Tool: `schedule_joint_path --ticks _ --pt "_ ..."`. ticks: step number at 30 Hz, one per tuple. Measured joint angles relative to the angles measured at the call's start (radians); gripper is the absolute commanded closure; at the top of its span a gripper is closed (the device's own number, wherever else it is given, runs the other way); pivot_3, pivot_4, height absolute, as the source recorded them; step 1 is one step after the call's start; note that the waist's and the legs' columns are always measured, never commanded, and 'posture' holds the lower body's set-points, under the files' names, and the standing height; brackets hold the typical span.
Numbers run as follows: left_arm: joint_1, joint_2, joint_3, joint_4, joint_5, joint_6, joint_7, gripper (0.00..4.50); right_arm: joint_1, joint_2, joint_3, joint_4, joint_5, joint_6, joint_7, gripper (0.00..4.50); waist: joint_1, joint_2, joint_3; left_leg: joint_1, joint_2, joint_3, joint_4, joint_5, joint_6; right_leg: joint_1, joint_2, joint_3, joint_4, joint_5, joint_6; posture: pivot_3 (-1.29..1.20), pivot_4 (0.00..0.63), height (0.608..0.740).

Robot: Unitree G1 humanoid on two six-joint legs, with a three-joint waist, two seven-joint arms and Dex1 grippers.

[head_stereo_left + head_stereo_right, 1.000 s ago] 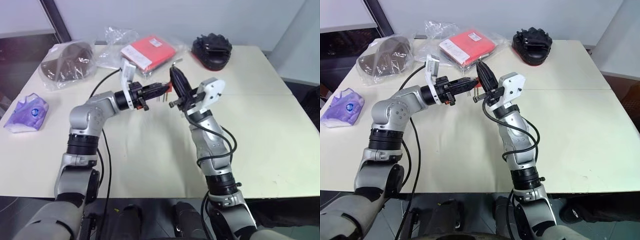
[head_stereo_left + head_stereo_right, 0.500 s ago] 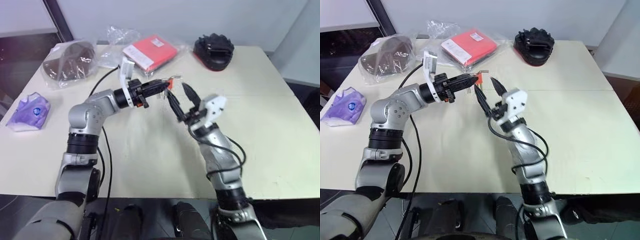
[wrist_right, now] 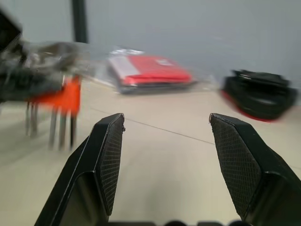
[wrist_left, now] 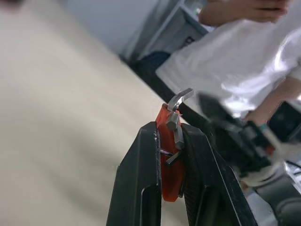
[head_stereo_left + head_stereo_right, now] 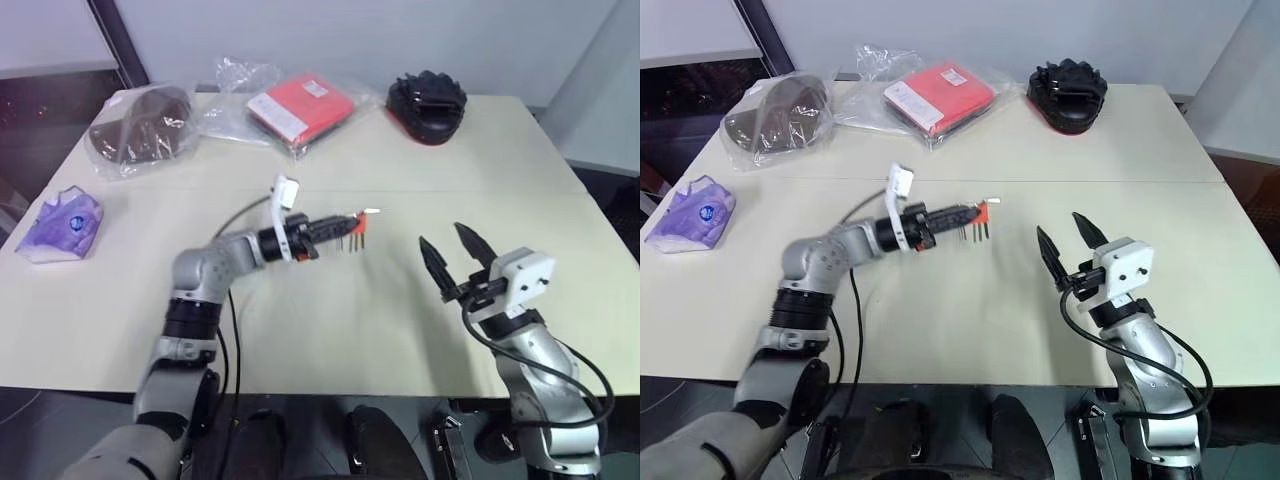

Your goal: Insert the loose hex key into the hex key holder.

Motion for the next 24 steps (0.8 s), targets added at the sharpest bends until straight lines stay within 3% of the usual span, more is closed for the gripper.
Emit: schedule_joint_path --ticks 8,9,12,16,24 --pt "-0.019 -0.085 -0.024 0.163 0.044 0.019 0.052 4.41 0.048 0.033 0.003 -0.053 -0.046 -0.001 -0.068 1.5 -0.006 0.0 0.0 0.002 0.0 0.0 -0.001 0.0 0.0 0.001 0.001 0.001 0.0 0.0 0.0 0.0 0.15 0.74" --pt "-0.02 -0.085 -0.025 0.186 0.053 0.012 0.051 3.39 0.053 0.037 0.005 -0.057 -0.052 -0.002 -0.074 1.45 -0.007 0.0 0.0 0.002 0.0 0.0 -0.001 0.0 0.0 0.001 0.001 0.001 0.0 0.0 0.0 0.0 0.15 0.74" --pt "-0.025 -0.079 -0.026 0.232 0.073 0.002 0.042 2.16 0.071 0.056 0.012 -0.059 -0.068 -0.005 -0.088 1.45 -0.006 0.0 0.0 0.002 0.0 0.0 -0.001 0.0 0.0 0.001 0.001 0.001 0.0 0.0 0.0 0.0 0.15 0.74" --pt "-0.03 -0.065 -0.025 0.248 0.084 -0.015 0.012 0.07 0.08 0.065 0.019 -0.059 -0.08 -0.01 -0.097 1.45 -0.005 0.0 0.0 0.003 0.0 0.001 -0.001 0.0 0.0 0.003 0.001 0.001 0.0 0.0 0.0 0.0 0.15 0.74" --pt "-0.016 0.046 -0.028 0.172 0.12 -0.067 -0.032 0.03 0.073 0.0 0.024 -0.064 -0.039 0.092 -0.051 1.45 -0.008 0.0 0.0 0.009 0.0 0.0 -0.002 0.0 0.0 0.009 0.001 0.001 -0.001 -0.001 0.0 0.0 0.15 0.74"
